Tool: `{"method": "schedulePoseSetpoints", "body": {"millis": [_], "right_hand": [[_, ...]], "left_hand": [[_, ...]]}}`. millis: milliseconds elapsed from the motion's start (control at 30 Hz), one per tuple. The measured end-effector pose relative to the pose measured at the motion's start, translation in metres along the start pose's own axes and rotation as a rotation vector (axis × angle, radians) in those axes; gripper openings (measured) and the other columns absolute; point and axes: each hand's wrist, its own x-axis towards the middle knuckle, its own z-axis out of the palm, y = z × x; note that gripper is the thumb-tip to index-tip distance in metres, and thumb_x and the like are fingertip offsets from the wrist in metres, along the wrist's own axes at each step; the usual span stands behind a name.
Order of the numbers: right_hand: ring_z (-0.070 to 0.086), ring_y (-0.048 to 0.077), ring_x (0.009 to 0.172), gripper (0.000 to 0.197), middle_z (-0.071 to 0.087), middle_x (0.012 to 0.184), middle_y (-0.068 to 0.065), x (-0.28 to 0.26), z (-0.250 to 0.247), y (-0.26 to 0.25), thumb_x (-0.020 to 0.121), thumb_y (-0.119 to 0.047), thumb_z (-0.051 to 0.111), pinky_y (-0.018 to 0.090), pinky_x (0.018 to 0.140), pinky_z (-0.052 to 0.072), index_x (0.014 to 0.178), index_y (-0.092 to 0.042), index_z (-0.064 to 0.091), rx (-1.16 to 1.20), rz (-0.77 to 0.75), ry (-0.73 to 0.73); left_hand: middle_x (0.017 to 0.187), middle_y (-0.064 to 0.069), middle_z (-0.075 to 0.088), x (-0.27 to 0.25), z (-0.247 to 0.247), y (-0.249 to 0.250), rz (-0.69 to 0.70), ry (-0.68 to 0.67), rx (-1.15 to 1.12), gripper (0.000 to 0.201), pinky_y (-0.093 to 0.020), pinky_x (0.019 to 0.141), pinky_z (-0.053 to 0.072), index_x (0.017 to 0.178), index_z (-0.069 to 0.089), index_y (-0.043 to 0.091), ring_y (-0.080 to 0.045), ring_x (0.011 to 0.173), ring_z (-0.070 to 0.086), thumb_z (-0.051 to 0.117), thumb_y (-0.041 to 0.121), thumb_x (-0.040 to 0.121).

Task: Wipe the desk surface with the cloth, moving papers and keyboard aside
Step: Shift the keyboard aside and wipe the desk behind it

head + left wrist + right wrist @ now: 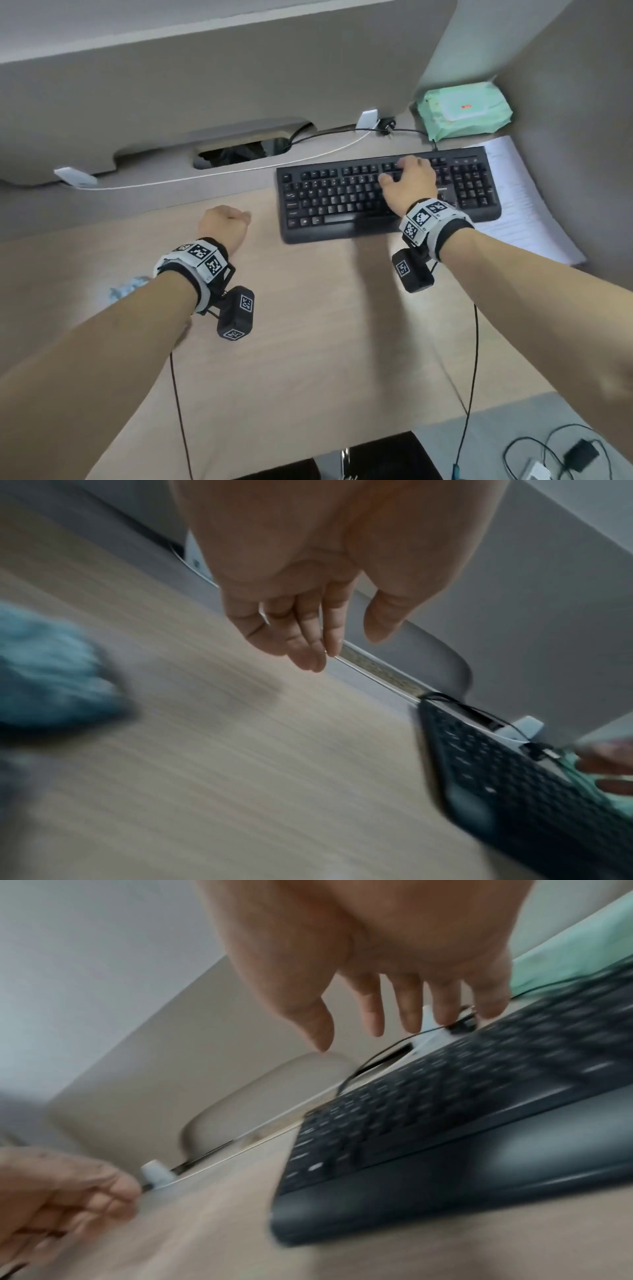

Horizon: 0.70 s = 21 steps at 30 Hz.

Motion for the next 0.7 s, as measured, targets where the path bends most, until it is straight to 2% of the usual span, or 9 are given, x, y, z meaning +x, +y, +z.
{"method": "schedulePoseSetpoints", "body": {"millis": [100, 167, 267, 367, 467, 533, 600, 667, 700], "right_hand": [[0.042, 0.031, 0.128, 0.047, 0.046, 0.136, 0.011, -0.043, 0.041, -0.061, 0.09, -0.038, 0.059, 0.043, 0.107, 0.037, 0.129, -0.014, 0.052, 0.027, -0.147, -0.137], [0.043, 0.031, 0.128, 0.046, 0.045, 0.136, 0.012, -0.074, 0.07, -0.1, 0.09, -0.037, 0.059, 0.042, 0.107, 0.037, 0.129, -0.014, 0.052, 0.028, -0.229, -0.22], [0.044, 0.033, 0.126, 0.045, 0.045, 0.137, 0.013, -0.12, 0.109, -0.152, 0.09, -0.034, 0.058, 0.041, 0.107, 0.037, 0.129, -0.012, 0.051, 0.007, -0.332, -0.313], [0.047, 0.031, 0.121, 0.044, 0.047, 0.133, 0.012, -0.159, 0.14, -0.187, 0.09, -0.035, 0.058, 0.035, 0.102, 0.038, 0.127, -0.012, 0.051, -0.012, -0.403, -0.414], [0.057, 0.028, 0.107, 0.047, 0.059, 0.117, 0.008, -0.198, 0.17, -0.215, 0.086, -0.047, 0.062, 0.034, 0.089, 0.043, 0.121, -0.016, 0.054, -0.098, -0.496, -0.557], [0.059, 0.027, 0.104, 0.056, 0.063, 0.112, 0.006, -0.225, 0.187, -0.227, 0.082, -0.056, 0.064, 0.035, 0.086, 0.047, 0.124, -0.021, 0.052, -0.226, -0.592, -0.685], [0.058, 0.028, 0.109, 0.07, 0.057, 0.122, 0.007, -0.252, 0.202, -0.231, 0.079, -0.062, 0.065, 0.036, 0.089, 0.048, 0.136, -0.026, 0.045, -0.342, -0.703, -0.74], [0.055, 0.033, 0.114, 0.081, 0.043, 0.137, 0.011, -0.277, 0.218, -0.232, 0.078, -0.062, 0.066, 0.04, 0.092, 0.049, 0.145, -0.03, 0.033, -0.389, -0.783, -0.74], [0.056, 0.035, 0.112, 0.083, 0.038, 0.139, 0.014, -0.287, 0.225, -0.233, 0.078, -0.06, 0.067, 0.039, 0.089, 0.05, 0.146, -0.03, 0.03, -0.398, -0.809, -0.738]], "left_hand": [[0.103, -0.008, 0.069, -0.006, -0.052, -0.043, 0.027, 0.076, 0.068, 0.024, -0.032, 0.094, 0.048, 0.099, 0.068, 0.012, -0.029, 0.101, 0.063, 0.059, 0.033, 0.09], [0.103, -0.011, 0.07, -0.011, -0.089, -0.078, 0.026, 0.138, 0.131, 0.019, -0.032, 0.089, 0.048, 0.099, 0.067, 0.013, -0.032, 0.1, 0.063, 0.057, 0.028, 0.092], [0.108, -0.012, 0.069, -0.017, -0.144, -0.138, -0.026, 0.195, 0.247, 0.021, -0.034, 0.087, 0.048, 0.104, 0.064, 0.016, -0.034, 0.103, 0.061, 0.054, 0.029, 0.091], [0.118, -0.016, 0.064, -0.019, -0.18, -0.185, -0.072, 0.191, 0.34, 0.033, -0.039, 0.091, 0.047, 0.118, 0.062, 0.012, -0.036, 0.11, 0.058, 0.054, 0.029, 0.091], [0.127, -0.018, 0.059, -0.019, -0.202, -0.229, -0.107, 0.152, 0.395, 0.038, -0.04, 0.096, 0.045, 0.125, 0.058, 0.011, -0.038, 0.116, 0.055, 0.054, 0.026, 0.09], [0.13, -0.019, 0.057, -0.019, -0.207, -0.252, -0.108, 0.115, 0.427, 0.041, -0.04, 0.099, 0.044, 0.128, 0.056, 0.01, -0.038, 0.118, 0.055, 0.053, 0.022, 0.089], [0.134, -0.018, 0.053, -0.019, -0.207, -0.267, -0.097, 0.09, 0.457, 0.044, -0.041, 0.102, 0.043, 0.131, 0.054, 0.01, -0.038, 0.121, 0.053, 0.053, 0.019, 0.088], [0.139, -0.018, 0.049, -0.018, -0.207, -0.275, -0.079, 0.073, 0.473, 0.046, -0.042, 0.106, 0.04, 0.134, 0.052, 0.008, -0.038, 0.125, 0.05, 0.053, 0.017, 0.088], [0.141, -0.017, 0.047, -0.016, -0.207, -0.277, -0.059, 0.063, 0.47, 0.047, -0.042, 0.108, 0.039, 0.135, 0.051, 0.008, -0.038, 0.126, 0.049, 0.053, 0.015, 0.088]]}}
